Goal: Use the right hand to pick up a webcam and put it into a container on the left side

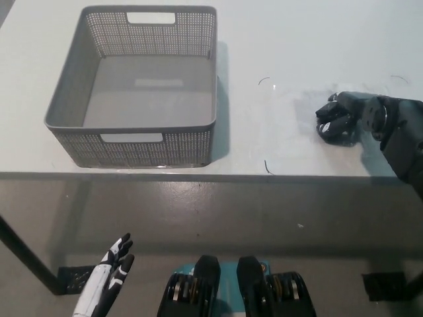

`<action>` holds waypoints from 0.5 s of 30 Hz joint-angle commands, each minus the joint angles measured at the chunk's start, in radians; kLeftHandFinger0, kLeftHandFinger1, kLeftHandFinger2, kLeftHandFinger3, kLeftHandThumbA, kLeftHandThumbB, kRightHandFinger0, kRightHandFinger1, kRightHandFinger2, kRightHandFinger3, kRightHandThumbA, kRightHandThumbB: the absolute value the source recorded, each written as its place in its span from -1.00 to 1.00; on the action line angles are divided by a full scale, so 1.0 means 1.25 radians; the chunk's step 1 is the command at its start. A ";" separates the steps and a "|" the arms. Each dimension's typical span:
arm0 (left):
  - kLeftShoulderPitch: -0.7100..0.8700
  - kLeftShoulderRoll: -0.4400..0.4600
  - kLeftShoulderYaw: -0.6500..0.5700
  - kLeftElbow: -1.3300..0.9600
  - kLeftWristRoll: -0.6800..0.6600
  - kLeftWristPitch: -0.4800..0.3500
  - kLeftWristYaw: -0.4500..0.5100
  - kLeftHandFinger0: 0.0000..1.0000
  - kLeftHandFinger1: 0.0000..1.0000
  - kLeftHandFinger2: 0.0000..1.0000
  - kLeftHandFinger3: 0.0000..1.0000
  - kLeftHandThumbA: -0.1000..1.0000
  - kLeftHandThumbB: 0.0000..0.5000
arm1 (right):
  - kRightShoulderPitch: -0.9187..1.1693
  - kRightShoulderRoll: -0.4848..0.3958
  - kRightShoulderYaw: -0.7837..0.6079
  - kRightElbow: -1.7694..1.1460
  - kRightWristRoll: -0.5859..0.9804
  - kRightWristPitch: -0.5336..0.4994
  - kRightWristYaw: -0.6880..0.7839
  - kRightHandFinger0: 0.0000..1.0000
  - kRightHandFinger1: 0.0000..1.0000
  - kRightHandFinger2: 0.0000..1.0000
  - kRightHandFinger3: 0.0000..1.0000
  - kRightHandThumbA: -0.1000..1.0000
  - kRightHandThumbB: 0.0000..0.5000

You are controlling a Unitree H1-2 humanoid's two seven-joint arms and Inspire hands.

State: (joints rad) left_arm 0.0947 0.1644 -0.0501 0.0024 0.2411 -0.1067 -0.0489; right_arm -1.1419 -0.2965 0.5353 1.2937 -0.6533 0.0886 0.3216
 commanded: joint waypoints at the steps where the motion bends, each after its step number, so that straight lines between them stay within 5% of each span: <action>1: -0.018 0.015 0.006 -0.005 -0.006 -0.027 0.005 1.00 1.00 1.00 1.00 1.00 -0.77 | -0.027 0.019 0.008 0.047 0.006 0.011 0.016 1.00 1.00 1.00 1.00 0.32 1.00; 6: -0.025 0.017 0.008 -0.004 -0.008 -0.025 0.004 1.00 1.00 1.00 1.00 1.00 -0.77 | -0.045 0.022 0.019 0.077 0.006 0.052 0.042 0.91 1.00 1.00 1.00 0.29 1.00; 7: -0.025 0.016 0.008 -0.005 -0.008 -0.024 0.005 1.00 1.00 1.00 1.00 1.00 -0.76 | -0.044 0.021 0.015 0.081 0.009 0.056 0.031 0.65 1.00 1.00 1.00 0.17 0.99; 8: -0.025 0.017 0.008 -0.006 -0.008 -0.023 0.004 1.00 1.00 1.00 1.00 1.00 -0.76 | -0.045 0.020 0.009 0.086 0.015 0.065 0.026 0.48 1.00 1.00 1.00 0.02 0.75; 9: -0.034 0.018 0.010 -0.004 -0.005 -0.023 0.007 1.00 1.00 1.00 1.00 1.00 -0.78 | -0.046 0.016 -0.011 0.087 0.031 0.060 -0.029 -0.21 0.47 1.00 1.00 -0.30 0.45; 10: -0.033 0.018 0.010 -0.004 -0.007 -0.024 0.006 1.00 1.00 1.00 1.00 1.00 -0.78 | -0.038 0.010 -0.037 0.080 0.054 0.036 -0.069 -0.52 -0.02 0.53 1.00 -0.53 0.17; 11: -0.035 0.019 0.010 -0.005 -0.006 -0.022 0.005 1.00 1.00 1.00 1.00 1.00 -0.78 | -0.034 0.007 -0.046 0.078 0.058 0.023 -0.102 -0.51 -0.04 0.36 1.00 -0.81 -0.20; 13: -0.040 0.020 0.010 -0.005 -0.004 -0.021 0.006 1.00 1.00 1.00 1.00 1.00 -0.79 | -0.021 0.001 -0.073 0.073 0.064 -0.006 -0.212 -0.31 0.06 0.30 0.99 -1.00 -0.42; 14: -0.041 0.019 0.011 -0.003 -0.005 -0.024 0.007 1.00 1.00 1.00 1.00 1.00 -0.81 | -0.015 -0.001 -0.098 0.070 0.082 -0.028 -0.257 -0.30 -0.02 0.07 0.27 -1.00 -0.34; 15: -0.044 0.020 0.011 -0.001 -0.005 -0.025 0.007 1.00 1.00 1.00 1.00 1.00 -0.82 | -0.011 -0.002 -0.122 0.068 0.099 -0.052 -0.295 -0.57 -0.36 -0.37 -0.29 -1.00 -0.36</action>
State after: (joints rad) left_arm 0.0611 0.1684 -0.0463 0.0065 0.2383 -0.1058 -0.0490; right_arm -1.1665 -0.2797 0.4703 1.3712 -0.6255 0.1078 0.1907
